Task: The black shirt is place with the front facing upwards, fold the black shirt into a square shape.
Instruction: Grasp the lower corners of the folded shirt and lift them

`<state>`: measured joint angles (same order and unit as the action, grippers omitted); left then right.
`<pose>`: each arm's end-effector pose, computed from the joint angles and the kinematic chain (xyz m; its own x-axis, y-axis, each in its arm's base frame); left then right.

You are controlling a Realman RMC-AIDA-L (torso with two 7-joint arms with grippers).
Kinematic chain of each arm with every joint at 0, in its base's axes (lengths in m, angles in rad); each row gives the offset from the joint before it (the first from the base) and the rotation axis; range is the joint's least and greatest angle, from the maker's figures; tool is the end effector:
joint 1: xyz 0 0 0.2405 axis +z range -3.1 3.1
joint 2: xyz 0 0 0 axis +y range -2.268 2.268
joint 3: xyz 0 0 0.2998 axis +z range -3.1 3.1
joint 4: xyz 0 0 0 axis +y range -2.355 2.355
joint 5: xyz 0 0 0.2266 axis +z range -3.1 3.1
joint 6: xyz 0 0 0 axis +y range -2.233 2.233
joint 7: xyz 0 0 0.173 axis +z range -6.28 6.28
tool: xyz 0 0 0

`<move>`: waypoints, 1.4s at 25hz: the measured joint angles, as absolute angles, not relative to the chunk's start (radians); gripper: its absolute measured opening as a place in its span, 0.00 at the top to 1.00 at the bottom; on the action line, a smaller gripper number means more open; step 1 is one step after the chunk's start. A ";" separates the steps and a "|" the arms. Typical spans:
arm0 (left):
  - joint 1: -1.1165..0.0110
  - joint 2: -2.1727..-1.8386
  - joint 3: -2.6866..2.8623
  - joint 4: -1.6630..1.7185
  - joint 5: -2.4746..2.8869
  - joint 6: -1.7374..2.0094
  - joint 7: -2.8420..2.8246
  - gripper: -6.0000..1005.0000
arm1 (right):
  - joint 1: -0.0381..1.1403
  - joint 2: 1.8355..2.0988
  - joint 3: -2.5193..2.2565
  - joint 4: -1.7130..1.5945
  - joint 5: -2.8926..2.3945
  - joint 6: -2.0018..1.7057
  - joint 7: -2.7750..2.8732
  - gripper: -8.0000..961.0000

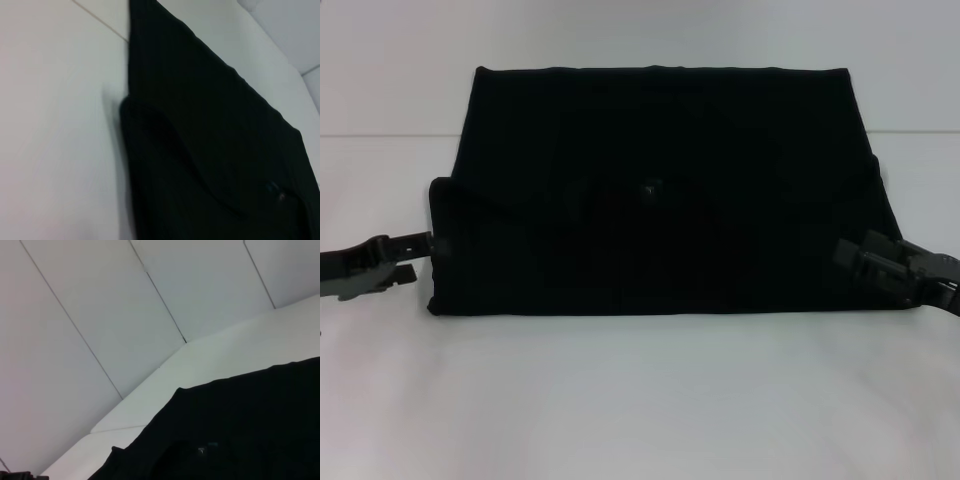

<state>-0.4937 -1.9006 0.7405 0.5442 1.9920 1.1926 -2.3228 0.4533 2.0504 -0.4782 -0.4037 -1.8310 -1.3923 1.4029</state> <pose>-0.3953 0.4079 0.0240 0.0244 0.8005 0.5988 0.9995 -0.0304 -0.0001 0.3563 0.3672 -0.0342 0.4462 -0.4733 -0.7595 -0.8153 -0.5649 -0.1270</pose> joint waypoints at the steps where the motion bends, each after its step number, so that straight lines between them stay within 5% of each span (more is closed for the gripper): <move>1: -0.492 -1.901 0.738 0.544 1.996 1.191 -2.323 0.16 | 0.454 2.051 -0.478 -0.402 -1.831 -1.389 1.403 0.16; 26: -0.525 -1.941 0.808 0.526 2.023 1.163 -2.333 0.16 | 0.449 2.058 -0.480 -0.400 -1.833 -1.383 1.402 0.17; 35: -0.526 -1.955 0.812 0.550 2.089 1.113 -2.325 0.33 | 0.447 2.058 -0.482 -0.400 -1.833 -1.388 1.406 0.17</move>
<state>-0.5263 -1.9552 0.8118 0.5495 2.0894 1.1126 -2.3246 0.4466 2.0584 -0.4817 -0.4003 -1.8331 -1.3884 1.4059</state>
